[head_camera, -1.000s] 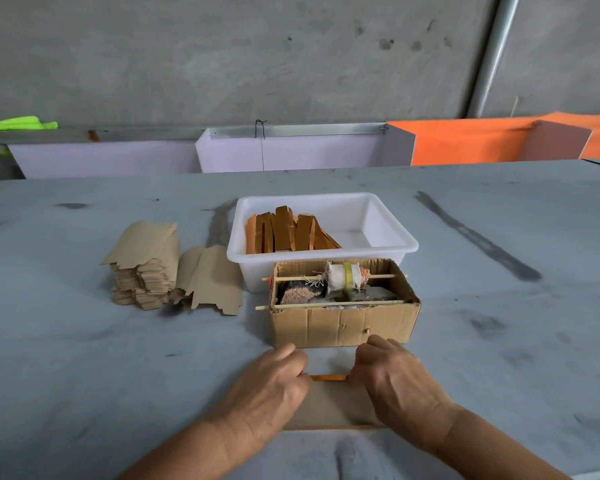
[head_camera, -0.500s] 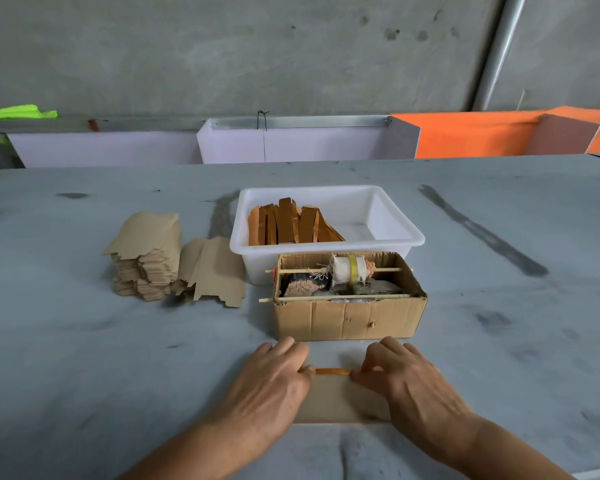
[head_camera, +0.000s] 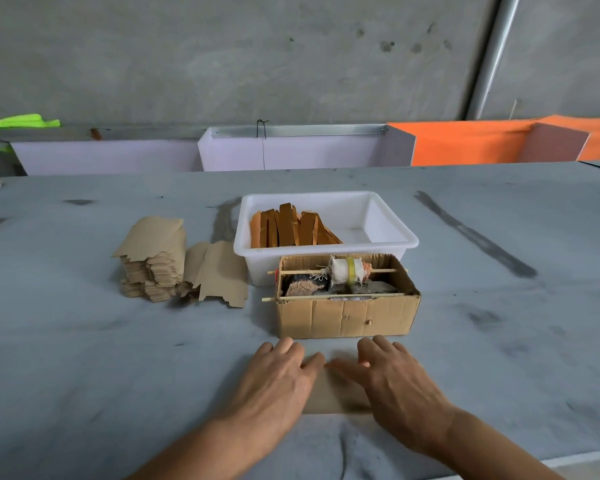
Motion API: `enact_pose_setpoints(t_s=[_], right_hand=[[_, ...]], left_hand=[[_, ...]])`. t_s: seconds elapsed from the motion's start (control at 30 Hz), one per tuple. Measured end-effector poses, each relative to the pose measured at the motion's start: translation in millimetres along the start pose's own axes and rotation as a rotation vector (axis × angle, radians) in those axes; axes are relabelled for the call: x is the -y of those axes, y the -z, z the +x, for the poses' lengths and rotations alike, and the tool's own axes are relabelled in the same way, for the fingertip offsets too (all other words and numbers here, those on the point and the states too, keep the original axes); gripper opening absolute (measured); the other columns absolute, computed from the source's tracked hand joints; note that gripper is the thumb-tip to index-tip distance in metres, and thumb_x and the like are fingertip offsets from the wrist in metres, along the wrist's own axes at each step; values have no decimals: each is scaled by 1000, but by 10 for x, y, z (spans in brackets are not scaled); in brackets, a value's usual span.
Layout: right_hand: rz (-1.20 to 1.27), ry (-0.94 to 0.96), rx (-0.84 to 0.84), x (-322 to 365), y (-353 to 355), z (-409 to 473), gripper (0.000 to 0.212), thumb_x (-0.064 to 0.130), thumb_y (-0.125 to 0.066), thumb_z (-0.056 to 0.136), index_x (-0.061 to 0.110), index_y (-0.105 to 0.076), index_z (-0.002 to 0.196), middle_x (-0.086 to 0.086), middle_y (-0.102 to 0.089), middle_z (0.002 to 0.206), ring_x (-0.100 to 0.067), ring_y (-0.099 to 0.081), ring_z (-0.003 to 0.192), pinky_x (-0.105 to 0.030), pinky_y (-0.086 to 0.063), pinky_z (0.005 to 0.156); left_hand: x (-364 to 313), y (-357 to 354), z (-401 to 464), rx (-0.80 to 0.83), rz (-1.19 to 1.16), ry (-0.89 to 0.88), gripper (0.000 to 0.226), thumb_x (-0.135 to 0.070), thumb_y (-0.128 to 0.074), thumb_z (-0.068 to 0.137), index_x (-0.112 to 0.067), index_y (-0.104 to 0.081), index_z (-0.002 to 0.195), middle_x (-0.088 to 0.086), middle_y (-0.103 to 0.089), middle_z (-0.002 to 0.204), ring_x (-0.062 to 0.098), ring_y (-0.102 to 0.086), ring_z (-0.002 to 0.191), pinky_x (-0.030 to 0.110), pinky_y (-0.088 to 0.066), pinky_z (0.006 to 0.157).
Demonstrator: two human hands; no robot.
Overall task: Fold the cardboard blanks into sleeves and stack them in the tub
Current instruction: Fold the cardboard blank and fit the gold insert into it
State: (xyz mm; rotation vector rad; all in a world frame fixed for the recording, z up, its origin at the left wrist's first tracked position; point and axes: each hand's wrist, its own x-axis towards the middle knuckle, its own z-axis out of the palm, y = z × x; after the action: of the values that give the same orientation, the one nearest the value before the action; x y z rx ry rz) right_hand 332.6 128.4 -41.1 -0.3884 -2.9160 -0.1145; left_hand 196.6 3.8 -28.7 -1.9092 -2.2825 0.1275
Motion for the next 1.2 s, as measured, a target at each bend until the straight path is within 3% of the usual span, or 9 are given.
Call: enact_pose_setpoints(t_s=[0.13, 0.23, 0.37, 0.47, 0.6, 0.67, 0.87, 1.0, 1.2], right_hand=[[-66, 5, 39, 33, 58, -3, 46, 13, -55, 63, 33, -70, 101, 0, -54, 78, -17, -54, 67, -29, -42, 51], [62, -25, 66, -29, -38, -42, 48, 16, -38, 91, 38, -45, 133, -1, -44, 110, -21, -44, 103, -32, -38, 80], [350, -62, 47, -239, 35, -165, 38, 40, -50, 93, 40, -51, 131, 16, -49, 124, -4, -41, 117, -23, -34, 99], [524, -86, 83, -246, 47, -331, 47, 49, -71, 76, 34, -61, 119, 22, -49, 128, 5, -39, 122, -20, -32, 103], [663, -180, -205, -167, -43, -419, 30, 13, -86, 64, 18, -75, 92, 7, -64, 111, -14, -59, 108, -15, -42, 91], [663, -286, -310, -115, -34, -402, 26, 6, -84, 66, 19, -76, 86, 8, -63, 108, -7, -59, 97, -6, -40, 82], [885, -478, -478, -38, 110, -325, 28, -1, -75, 74, 19, -62, 60, 10, -56, 53, 0, -44, 45, -7, -32, 48], [1085, -556, -380, -119, 226, -287, 22, 6, -68, 83, 10, -63, 61, -7, -56, 48, -3, -45, 46, -13, -32, 47], [1104, -560, -322, -106, 352, -234, 21, 7, -65, 85, 9, -66, 64, -6, -59, 55, -3, -51, 51, -11, -39, 50]], left_hand=[[-15, -28, -14, 13, -2, 4, 39, -16, -18, 103, -13, -42, 134, 8, -38, 116, 25, -33, 114, 37, -24, 79], [22, -116, -100, 48, -55, 12, 38, -18, -27, 97, -13, -43, 132, 5, -37, 120, 24, -32, 114, 35, -27, 83], [186, -146, -230, 1, -262, 20, 62, -66, -28, 82, -27, -60, 118, -10, -45, 123, 10, -37, 118, 23, -29, 99], [180, -239, -308, -131, -517, 35, 23, -39, -57, 89, -26, -70, 102, -9, -46, 131, 8, -41, 121, 11, -25, 99], [147, -239, -315, -314, -889, 248, 13, -6, -71, 80, -16, -74, 73, -7, -61, 112, -6, -56, 97, 9, -39, 84], [127, -191, -294, -349, -1026, 301, 25, -1, -71, 78, -23, -70, 66, -11, -63, 104, -6, -59, 87, 10, -43, 74], [27, -76, -217, -534, -1301, 587, 28, -6, -81, 67, -26, -68, 81, -6, -64, 72, 5, -58, 66, 19, -47, 63], [-7, 44, -158, -333, -1591, 731, 20, -12, -76, 75, -20, -67, 91, -3, -57, 52, 9, -48, 43, 20, -39, 40], [-53, 169, -53, -77, -1865, 863, 10, -17, -71, 81, -9, -66, 84, 6, -68, 61, 13, -56, 41, 18, -41, 37]])
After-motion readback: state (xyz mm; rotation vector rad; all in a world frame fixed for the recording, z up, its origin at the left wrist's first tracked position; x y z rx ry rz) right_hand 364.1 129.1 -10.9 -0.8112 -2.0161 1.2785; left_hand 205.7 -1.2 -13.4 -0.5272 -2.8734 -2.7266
